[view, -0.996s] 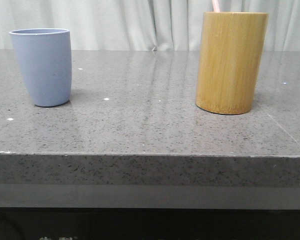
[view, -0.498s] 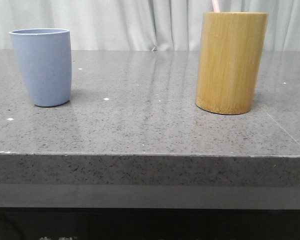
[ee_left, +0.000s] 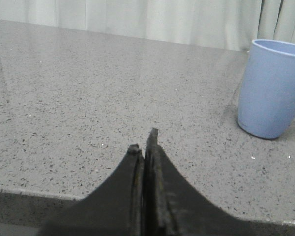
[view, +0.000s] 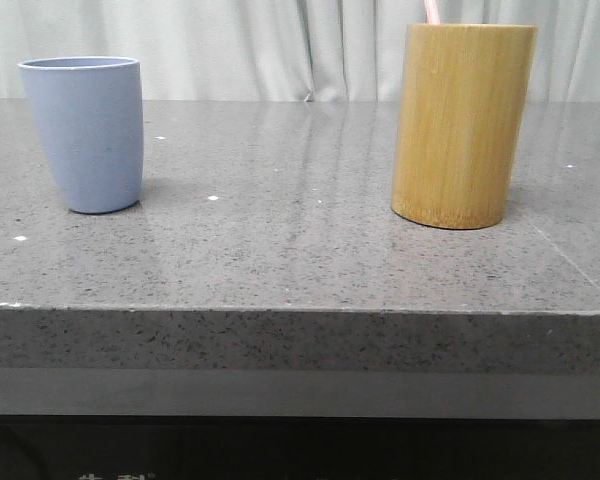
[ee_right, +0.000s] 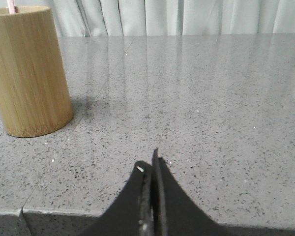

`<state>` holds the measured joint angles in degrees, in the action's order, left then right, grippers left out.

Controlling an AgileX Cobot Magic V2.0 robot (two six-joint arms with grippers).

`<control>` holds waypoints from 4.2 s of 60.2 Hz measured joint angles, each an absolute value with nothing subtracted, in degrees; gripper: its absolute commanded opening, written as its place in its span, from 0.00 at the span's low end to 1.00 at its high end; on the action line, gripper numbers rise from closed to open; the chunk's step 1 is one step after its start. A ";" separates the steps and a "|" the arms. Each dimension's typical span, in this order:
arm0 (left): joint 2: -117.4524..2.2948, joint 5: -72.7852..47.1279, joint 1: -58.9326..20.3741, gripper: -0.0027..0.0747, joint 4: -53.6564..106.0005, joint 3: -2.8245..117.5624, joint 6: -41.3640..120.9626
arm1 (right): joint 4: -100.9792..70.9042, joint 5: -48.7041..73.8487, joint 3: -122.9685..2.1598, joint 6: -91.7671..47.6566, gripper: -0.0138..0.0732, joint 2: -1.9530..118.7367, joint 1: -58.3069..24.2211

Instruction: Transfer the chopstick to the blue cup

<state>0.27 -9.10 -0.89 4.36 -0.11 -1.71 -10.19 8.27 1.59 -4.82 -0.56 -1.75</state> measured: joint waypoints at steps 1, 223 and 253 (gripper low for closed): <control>0.27 -9.09 -0.89 0.01 4.45 -0.11 -1.71 | -10.19 8.27 1.59 -4.82 0.06 -0.56 -1.75; -99.56 -70.64 -27.83 0.01 3.32 98.58 7.44 | -10.19 24.98 -34.94 -4.82 0.88 27.29 -1.75; -104.06 -72.00 -42.11 0.01 3.83 108.04 7.44 | -10.19 24.98 -34.94 -4.82 0.88 27.29 -1.75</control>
